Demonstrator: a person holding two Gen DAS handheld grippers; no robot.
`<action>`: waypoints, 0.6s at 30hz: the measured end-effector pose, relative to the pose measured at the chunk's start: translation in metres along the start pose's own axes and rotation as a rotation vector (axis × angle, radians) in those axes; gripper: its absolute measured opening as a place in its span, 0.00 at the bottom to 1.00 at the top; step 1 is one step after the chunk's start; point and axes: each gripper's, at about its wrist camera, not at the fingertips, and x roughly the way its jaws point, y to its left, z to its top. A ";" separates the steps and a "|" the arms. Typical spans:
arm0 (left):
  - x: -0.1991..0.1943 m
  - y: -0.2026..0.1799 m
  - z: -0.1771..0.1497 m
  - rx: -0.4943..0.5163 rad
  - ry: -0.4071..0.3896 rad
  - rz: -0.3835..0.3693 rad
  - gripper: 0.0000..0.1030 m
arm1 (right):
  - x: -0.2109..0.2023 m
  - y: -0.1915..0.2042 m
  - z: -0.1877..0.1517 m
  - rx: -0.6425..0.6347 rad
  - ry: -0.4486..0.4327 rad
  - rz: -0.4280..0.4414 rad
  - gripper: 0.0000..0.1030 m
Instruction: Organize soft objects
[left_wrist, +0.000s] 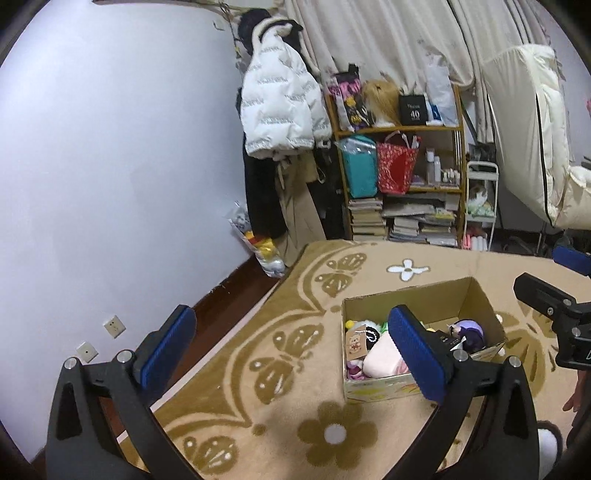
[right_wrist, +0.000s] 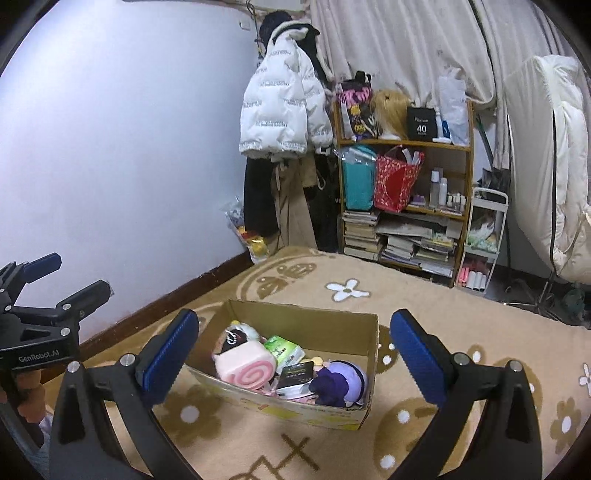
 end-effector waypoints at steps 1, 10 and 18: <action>-0.006 0.002 0.000 -0.005 -0.008 0.000 1.00 | -0.005 0.002 0.000 -0.003 -0.004 0.001 1.00; -0.047 0.013 -0.016 -0.033 -0.038 -0.035 1.00 | -0.042 0.011 -0.011 -0.022 -0.030 -0.018 1.00; -0.065 0.030 -0.038 -0.120 -0.092 -0.019 1.00 | -0.059 0.010 -0.026 -0.010 -0.040 -0.016 1.00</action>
